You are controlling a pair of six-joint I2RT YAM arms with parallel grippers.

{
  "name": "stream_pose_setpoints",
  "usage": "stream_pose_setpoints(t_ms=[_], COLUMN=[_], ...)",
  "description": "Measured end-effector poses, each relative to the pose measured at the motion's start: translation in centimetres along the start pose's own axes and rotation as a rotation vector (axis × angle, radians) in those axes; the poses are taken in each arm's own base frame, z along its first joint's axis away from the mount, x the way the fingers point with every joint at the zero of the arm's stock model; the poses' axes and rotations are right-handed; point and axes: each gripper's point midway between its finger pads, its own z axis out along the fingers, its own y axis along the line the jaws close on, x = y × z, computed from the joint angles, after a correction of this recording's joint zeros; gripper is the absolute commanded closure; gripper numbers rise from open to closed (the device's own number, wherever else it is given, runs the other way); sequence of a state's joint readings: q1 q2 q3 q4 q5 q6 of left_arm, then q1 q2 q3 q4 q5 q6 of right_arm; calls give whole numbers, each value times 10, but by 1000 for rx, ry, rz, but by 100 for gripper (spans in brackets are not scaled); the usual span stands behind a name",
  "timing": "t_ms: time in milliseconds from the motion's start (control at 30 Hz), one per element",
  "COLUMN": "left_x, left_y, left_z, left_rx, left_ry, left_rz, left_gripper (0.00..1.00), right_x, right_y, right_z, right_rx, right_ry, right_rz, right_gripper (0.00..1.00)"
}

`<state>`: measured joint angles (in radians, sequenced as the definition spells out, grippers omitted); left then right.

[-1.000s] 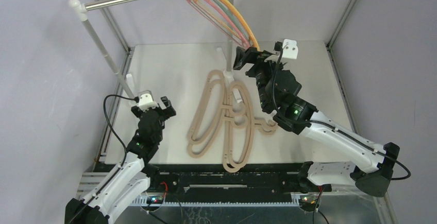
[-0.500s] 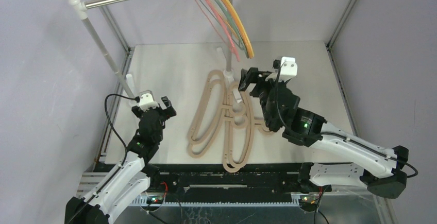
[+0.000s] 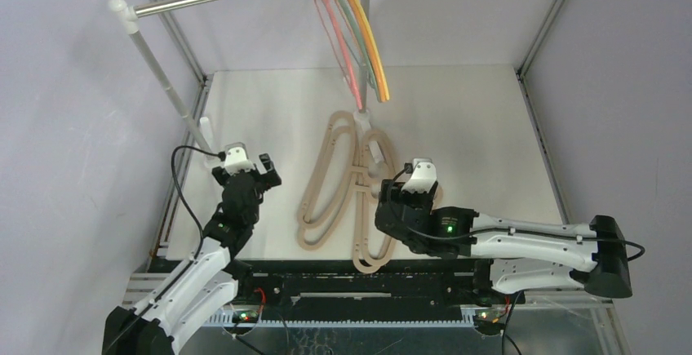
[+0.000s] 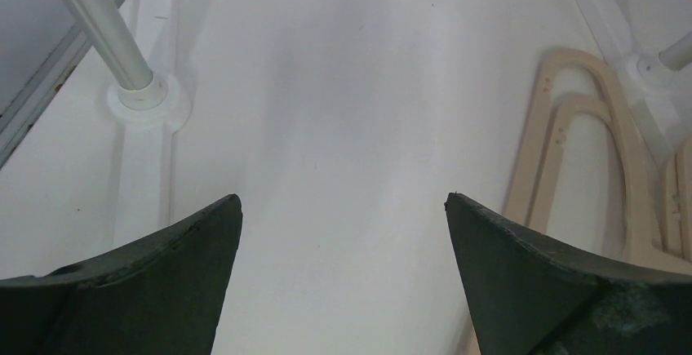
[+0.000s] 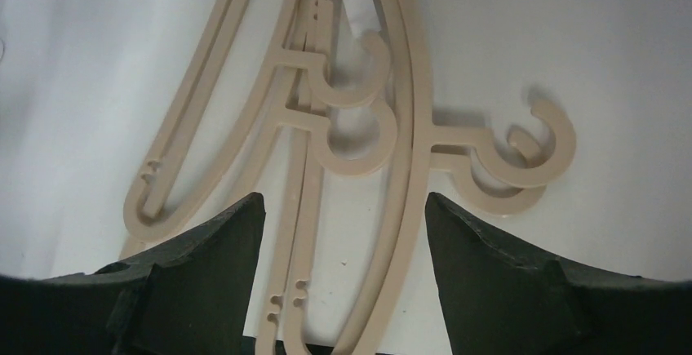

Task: Organize the hangers

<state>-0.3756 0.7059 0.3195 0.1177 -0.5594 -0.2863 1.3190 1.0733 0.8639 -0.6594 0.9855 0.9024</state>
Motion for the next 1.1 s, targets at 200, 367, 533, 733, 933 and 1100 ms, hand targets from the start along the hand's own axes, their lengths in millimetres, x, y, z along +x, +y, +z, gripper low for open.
stream_pose_setpoints(t_ms=[200,367,533,733,933,1100], left_x=[19,24,38,73,111,128], left_y=[-23,-66,-114,-129,-143,-145], left_z=[-2,-6,-22,-36,-58,-66], left_rx=[107,250,417,508,610,642], left_ry=[89,183,264,379,479,528], left_rz=[85,154,231,328,453,497], left_gripper=[1,11,24,27,27,27], right_x=[7,1,-8,-12,-8,-9], right_y=[2,1,-3,-15,-30,-41], right_z=[3,0,-5,-8,-7,-6], right_rx=[15,10,-4,-2,19,29], right_ry=[13,0,-17,-38,-42,-51], right_rz=[46,85,122,143,148,170], right_gripper=[21,20,20,20,20,20])
